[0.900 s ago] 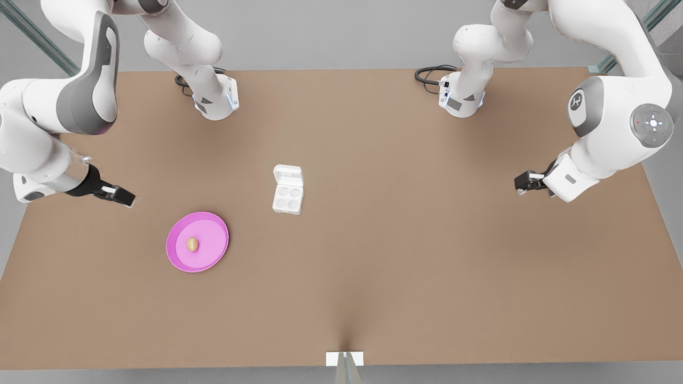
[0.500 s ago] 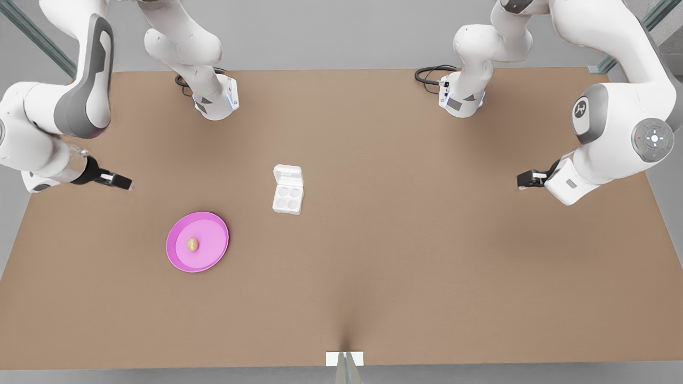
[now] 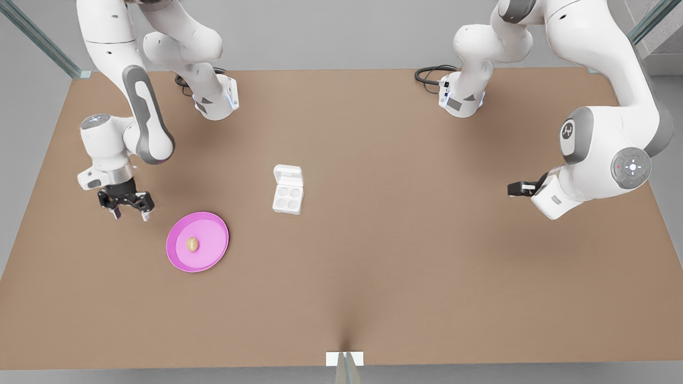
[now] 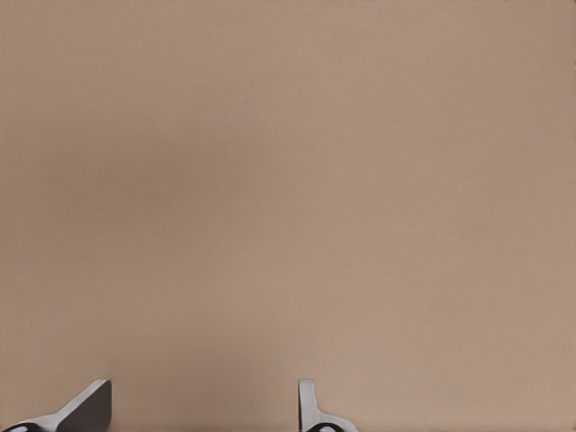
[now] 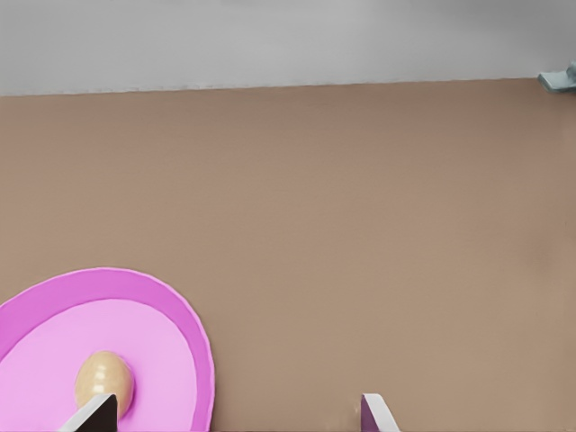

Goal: Pack egg into the box and close the box lid

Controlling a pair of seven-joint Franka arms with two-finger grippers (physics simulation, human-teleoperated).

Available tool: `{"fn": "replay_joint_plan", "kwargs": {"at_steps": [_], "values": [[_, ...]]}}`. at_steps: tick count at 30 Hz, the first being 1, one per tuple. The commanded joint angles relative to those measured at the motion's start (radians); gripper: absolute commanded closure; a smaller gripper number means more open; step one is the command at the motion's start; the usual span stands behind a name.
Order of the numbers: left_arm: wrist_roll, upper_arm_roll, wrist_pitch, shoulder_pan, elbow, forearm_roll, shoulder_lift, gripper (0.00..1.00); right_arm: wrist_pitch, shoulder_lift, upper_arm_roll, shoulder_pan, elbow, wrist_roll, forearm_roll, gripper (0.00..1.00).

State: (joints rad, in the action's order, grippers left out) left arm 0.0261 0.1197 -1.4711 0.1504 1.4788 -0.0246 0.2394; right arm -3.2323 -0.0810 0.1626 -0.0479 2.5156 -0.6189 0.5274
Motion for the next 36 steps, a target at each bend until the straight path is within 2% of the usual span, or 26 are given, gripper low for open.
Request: {"fn": "replay_joint_plan", "kwargs": {"at_steps": [1,2,3,4,6,8,9,10,11,13,15,17,19,22,24,25,26,27,28,29,31,34,36], "values": [[0.000,0.000,0.000,0.000,0.000,-0.001,0.000,0.00,-0.032,-0.016,-0.015,-0.188,0.000,-0.002,0.000,0.00],[0.000,0.000,0.000,0.000,0.000,-0.001,-0.002,0.00,-0.070,-0.052,-0.097,-0.170,-0.012,0.001,0.003,0.00],[0.000,0.000,0.000,0.000,0.000,0.000,0.000,0.00,-0.061,-0.083,-0.138,-0.156,-0.063,-0.001,0.003,0.00],[0.000,0.000,0.002,0.000,-0.002,0.005,-0.002,0.00,0.043,-0.100,-0.155,-0.138,-0.141,-0.001,-0.035,0.00],[0.000,0.000,0.002,0.000,-0.002,0.005,-0.002,0.00,0.078,-0.118,-0.141,-0.153,-0.173,-0.002,-0.093,0.00],[0.000,0.000,0.009,0.000,-0.003,0.005,-0.005,0.00,0.322,-0.122,-0.115,-0.150,-0.328,0.027,-0.231,0.00],[0.000,0.000,0.009,0.000,-0.003,0.003,-0.002,0.00,0.474,-0.138,-0.090,-0.150,-0.428,0.443,-0.666,0.00],[0.000,0.000,0.008,0.000,-0.002,0.002,-0.002,0.00,0.523,-0.122,-0.098,-0.147,-0.425,0.864,-1.041,0.00],[0.000,0.000,0.006,0.000,-0.002,0.000,0.000,0.00,0.520,-0.103,-0.103,-0.152,-0.388,1.146,-1.224,0.00],[-0.002,0.000,0.012,0.000,-0.002,-0.001,-0.002,0.00,0.404,-0.083,-0.094,-0.132,-0.271,1.671,-1.682,0.00],[0.000,0.000,0.012,0.000,-0.002,-0.001,-0.002,0.00,0.246,-0.095,-0.089,-0.052,-0.242,2.182,-2.182,0.00],[0.000,-0.002,0.012,0.000,-0.002,-0.001,-0.002,0.00,0.178,-0.094,-0.046,-0.050,-0.238,2.562,-2.601,0.00],[0.000,-0.002,0.012,0.000,-0.002,-0.001,0.000,0.00,0.175,-0.103,-0.041,-0.049,-0.242,2.749,-2.857,0.00],[-0.002,-0.002,0.012,0.000,-0.002,-0.001,-0.002,0.00,0.146,-0.189,-0.051,0.072,-0.311,3.013,-3.192,0.00],[-0.002,-0.002,0.012,0.000,-0.002,-0.001,0.000,0.00,0.146,-0.289,-0.317,0.336,-0.397,3.282,-3.480,0.00],[-0.002,-0.002,0.012,0.000,-0.002,-0.003,0.000,0.00,0.146,-0.316,-0.388,0.401,-0.400,3.308,-3.491,0.00],[-0.002,-0.002,0.011,0.000,-0.002,-0.003,0.000,0.00,0.146,-0.345,-0.505,0.494,-0.419,3.311,-3.491,0.00],[-0.002,-0.002,0.008,0.000,-0.002,-0.003,0.000,0.00,0.147,-0.375,-0.526,0.500,-0.428,3.311,-3.491,0.00],[-0.002,-0.002,0.008,0.000,-0.002,-0.003,0.000,0.00,0.149,-0.411,-0.662,0.614,-0.439,3.313,-3.491,0.00],[-0.002,-0.002,0.008,0.000,-0.002,-0.003,0.000,0.00,0.157,-0.437,-0.683,0.635,-0.446,3.311,-3.497,0.00],[-0.002,-0.002,0.008,0.000,-0.002,-0.003,0.000,0.00,0.195,-0.517,-0.683,0.635,-0.492,3.308,-3.545,0.00],[-0.002,-0.002,0.008,0.000,-0.002,-0.003,0.000,0.00,0.223,-0.500,-0.646,0.620,-0.517,3.309,-3.611,0.00],[-0.002,-0.002,0.008,0.000,-0.002,-0.003,0.000,0.00,0.243,-0.487,-0.537,0.500,-0.517,3.308,-3.615,0.00]]}}
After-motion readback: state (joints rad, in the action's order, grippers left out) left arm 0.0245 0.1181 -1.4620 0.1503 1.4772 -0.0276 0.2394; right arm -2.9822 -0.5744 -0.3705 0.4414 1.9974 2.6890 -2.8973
